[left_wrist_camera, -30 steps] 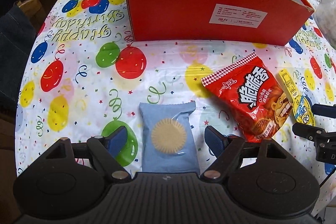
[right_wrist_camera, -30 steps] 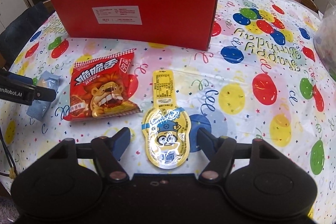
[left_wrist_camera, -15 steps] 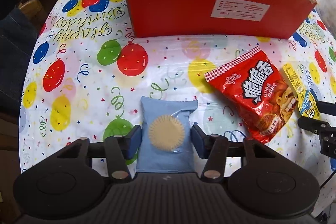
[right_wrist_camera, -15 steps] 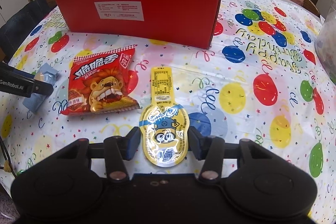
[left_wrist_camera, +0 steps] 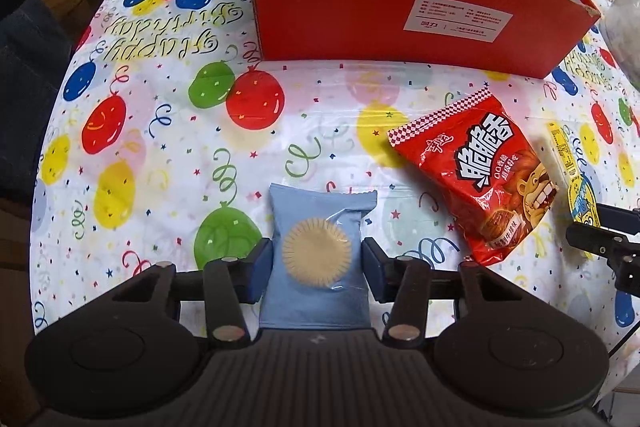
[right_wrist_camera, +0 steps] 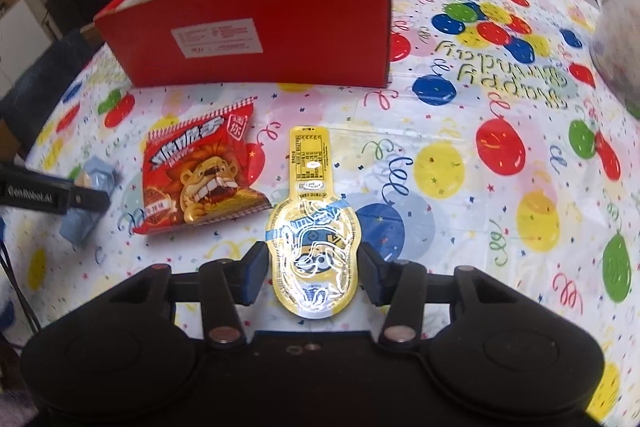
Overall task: Organize snacks
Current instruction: 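Lift both held snacks and carry them over the red box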
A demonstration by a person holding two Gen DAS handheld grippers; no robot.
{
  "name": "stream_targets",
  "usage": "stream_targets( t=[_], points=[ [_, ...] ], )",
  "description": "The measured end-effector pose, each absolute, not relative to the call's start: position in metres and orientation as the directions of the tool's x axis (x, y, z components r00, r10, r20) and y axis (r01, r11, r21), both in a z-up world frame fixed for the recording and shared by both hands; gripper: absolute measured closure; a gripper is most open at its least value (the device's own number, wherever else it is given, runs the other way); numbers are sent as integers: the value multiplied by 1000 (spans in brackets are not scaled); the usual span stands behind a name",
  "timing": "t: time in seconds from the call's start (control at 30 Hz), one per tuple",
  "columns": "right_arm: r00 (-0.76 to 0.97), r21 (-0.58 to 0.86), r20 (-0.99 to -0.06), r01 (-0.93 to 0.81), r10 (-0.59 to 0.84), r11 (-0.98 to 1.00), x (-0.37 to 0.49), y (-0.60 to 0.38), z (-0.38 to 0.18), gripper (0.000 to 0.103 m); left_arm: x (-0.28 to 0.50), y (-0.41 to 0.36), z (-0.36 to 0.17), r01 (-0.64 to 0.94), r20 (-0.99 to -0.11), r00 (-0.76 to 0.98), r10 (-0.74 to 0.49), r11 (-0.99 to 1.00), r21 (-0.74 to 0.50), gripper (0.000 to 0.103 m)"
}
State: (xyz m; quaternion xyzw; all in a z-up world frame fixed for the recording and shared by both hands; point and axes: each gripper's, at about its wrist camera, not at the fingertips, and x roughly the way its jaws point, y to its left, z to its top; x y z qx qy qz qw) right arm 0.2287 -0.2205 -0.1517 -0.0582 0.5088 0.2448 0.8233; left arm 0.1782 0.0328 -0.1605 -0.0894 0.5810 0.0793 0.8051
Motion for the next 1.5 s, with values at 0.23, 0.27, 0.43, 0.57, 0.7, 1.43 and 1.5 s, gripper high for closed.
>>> stream_targets(
  t=[0.23, 0.27, 0.43, 0.57, 0.7, 1.43, 1.5],
  points=[
    [373, 213, -843, -430, 388, 877, 221, -229, -141, 56, 170, 36, -151, -260, -943, 333, 21, 963, -71, 56],
    [375, 221, -839, -427, 394, 877, 220, -229, -139, 56, 169, 36, -148, -265, -941, 338, 21, 962, -73, 56],
    [391, 244, -819, -423, 419, 873, 215, -230, -127, 56, 165, 35, -131, -263, -928, 372, 14, 960, -91, 56],
    [406, 257, -800, -435, 442, 863, 211, -227, -112, 56, 164, 35, -118, -263, -921, 390, -4, 958, -116, 56],
    [424, 258, -778, -458, 464, 851, 210, -224, -93, 56, 165, 36, -100, -256, -908, 418, -22, 956, -141, 56],
    [542, 198, -674, -521, 501, 830, 251, -201, -21, 56, 210, 38, -12, -212, -808, 589, -15, 962, -173, 56],
    [550, 190, -670, -523, 499, 831, 258, -199, -17, 56, 218, 37, -7, -210, -801, 599, -6, 964, -164, 56]
  ],
)
